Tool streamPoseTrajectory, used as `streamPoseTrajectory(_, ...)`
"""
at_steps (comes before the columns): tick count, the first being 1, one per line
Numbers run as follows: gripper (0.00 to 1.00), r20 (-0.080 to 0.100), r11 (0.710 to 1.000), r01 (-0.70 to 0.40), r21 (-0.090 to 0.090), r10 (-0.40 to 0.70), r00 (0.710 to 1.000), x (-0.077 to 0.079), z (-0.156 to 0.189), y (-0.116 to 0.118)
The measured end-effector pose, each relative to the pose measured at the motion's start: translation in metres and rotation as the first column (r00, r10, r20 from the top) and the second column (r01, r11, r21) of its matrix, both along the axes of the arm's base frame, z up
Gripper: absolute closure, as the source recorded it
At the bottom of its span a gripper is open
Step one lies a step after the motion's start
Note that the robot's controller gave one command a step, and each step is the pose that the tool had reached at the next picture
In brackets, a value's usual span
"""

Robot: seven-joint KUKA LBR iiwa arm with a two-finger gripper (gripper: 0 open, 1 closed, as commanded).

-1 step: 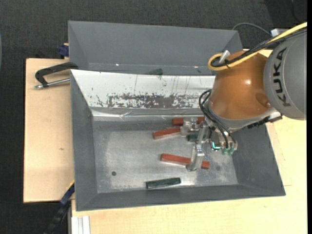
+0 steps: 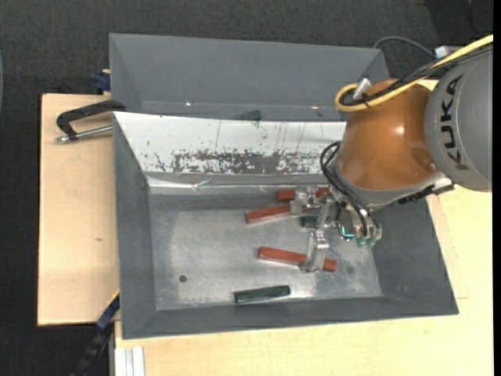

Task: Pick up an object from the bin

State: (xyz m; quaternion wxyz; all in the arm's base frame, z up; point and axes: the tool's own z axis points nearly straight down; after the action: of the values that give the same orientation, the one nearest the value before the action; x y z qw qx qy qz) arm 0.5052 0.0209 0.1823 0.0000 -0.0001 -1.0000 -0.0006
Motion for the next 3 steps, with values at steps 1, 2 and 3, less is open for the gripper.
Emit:
streamPoseTrajectory(1, 0.0, 0.008, 0.998, -0.059, 0.0, 0.059, 0.998, -0.003, -0.048, -0.029)
streamPoseTrajectory(2, 0.0, 0.0, 0.996, -0.093, -0.002, 0.093, 0.996, 0.007, -0.093, 0.01)
streamPoseTrajectory(3, 0.0, 0.001, 0.994, -0.106, 0.0, 0.106, 0.994, 0.008, -0.1, 0.025)
